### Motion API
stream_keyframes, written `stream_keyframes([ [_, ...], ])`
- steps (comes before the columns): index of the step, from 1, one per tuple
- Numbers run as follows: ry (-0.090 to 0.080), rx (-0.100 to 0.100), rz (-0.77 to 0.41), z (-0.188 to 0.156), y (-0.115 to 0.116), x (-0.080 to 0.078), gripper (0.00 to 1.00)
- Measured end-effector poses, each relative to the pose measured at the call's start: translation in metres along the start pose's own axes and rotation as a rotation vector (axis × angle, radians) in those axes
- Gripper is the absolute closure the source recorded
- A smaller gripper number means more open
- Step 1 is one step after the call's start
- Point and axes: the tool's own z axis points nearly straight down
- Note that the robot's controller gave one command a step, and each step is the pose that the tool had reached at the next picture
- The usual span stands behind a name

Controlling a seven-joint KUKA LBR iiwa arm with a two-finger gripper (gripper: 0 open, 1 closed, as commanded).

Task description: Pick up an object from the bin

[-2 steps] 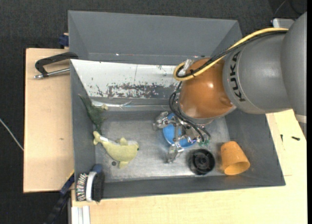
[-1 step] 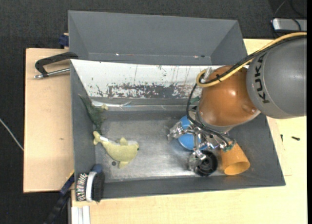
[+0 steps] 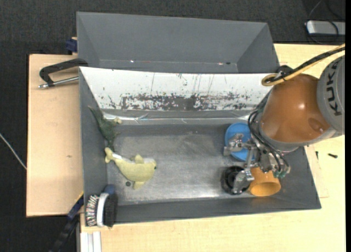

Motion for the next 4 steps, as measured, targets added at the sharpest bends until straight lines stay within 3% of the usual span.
stream_keyframes([
  [1,0.002,-0.002,-0.424,0.027,-0.027,0.003,0.0],
  [2,-0.002,0.001,-0.618,0.033,0.007,-0.003,0.0],
  [3,-0.007,0.001,-0.618,0.032,0.007,-0.005,1.0],
  [4,-0.01,0.005,-1.023,-0.128,-0.004,-0.026,1.0],
])
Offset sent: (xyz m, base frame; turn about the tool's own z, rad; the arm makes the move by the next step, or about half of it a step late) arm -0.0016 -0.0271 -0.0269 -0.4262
